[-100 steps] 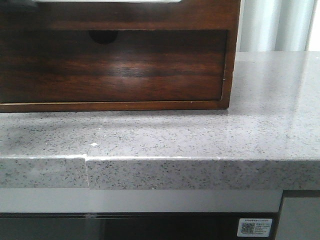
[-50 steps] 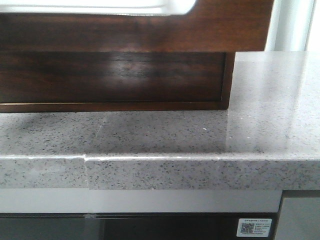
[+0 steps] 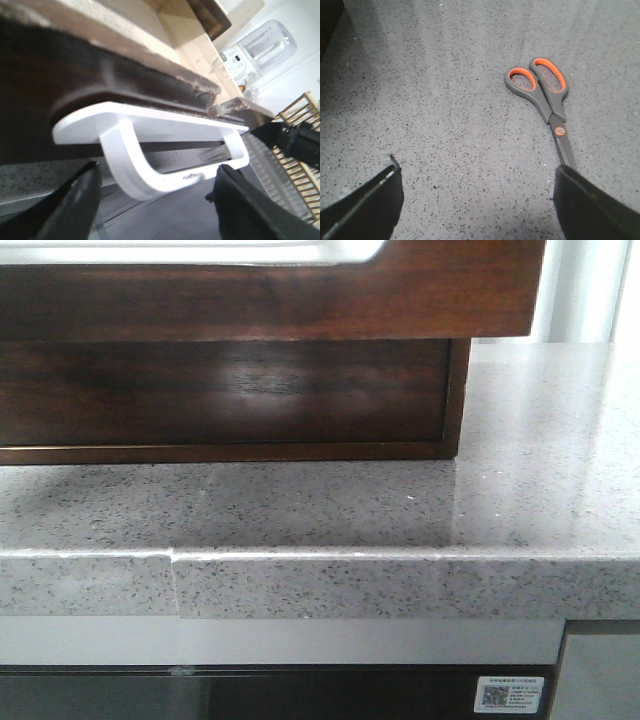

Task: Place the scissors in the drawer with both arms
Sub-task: 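Pull the drawer open toward the robot with the left gripper, then lower the right gripper over the grey-and-orange scissors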

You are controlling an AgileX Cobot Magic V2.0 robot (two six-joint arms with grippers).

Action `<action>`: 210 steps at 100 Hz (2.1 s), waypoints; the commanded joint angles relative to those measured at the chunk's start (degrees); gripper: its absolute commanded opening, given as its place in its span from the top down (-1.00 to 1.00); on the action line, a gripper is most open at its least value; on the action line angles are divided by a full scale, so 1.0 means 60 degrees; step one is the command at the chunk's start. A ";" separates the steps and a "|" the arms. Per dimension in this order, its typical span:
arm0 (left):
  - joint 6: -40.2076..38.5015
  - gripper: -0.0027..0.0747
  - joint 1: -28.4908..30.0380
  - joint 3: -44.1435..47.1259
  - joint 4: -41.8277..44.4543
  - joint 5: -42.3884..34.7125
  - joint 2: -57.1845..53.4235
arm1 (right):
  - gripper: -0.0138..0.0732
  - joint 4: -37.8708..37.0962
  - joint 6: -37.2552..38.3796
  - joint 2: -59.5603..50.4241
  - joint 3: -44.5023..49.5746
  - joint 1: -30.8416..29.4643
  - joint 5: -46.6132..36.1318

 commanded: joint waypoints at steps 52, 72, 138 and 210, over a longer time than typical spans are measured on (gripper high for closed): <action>-0.3329 -0.26 -0.0015 -0.1751 0.7482 0.0505 -0.1398 | -0.57 -0.0488 0.0247 0.0018 -0.0544 -0.0093 -0.0154; -0.3756 -0.16 -0.0015 -0.2908 1.0111 0.0478 -0.1514 | -0.41 -0.0525 0.0319 0.0940 -0.1302 -0.0962 0.1110; -0.3756 -0.15 -0.0845 -0.3172 1.0864 -0.1649 -0.1514 | -0.16 -0.0390 -0.0651 0.7643 -0.6199 -0.2371 0.4534; -0.3756 -0.15 -0.0845 -0.3172 1.0864 -0.1868 -0.1480 | 0.16 -0.0405 -0.1961 1.0351 -0.8358 -0.2306 0.6170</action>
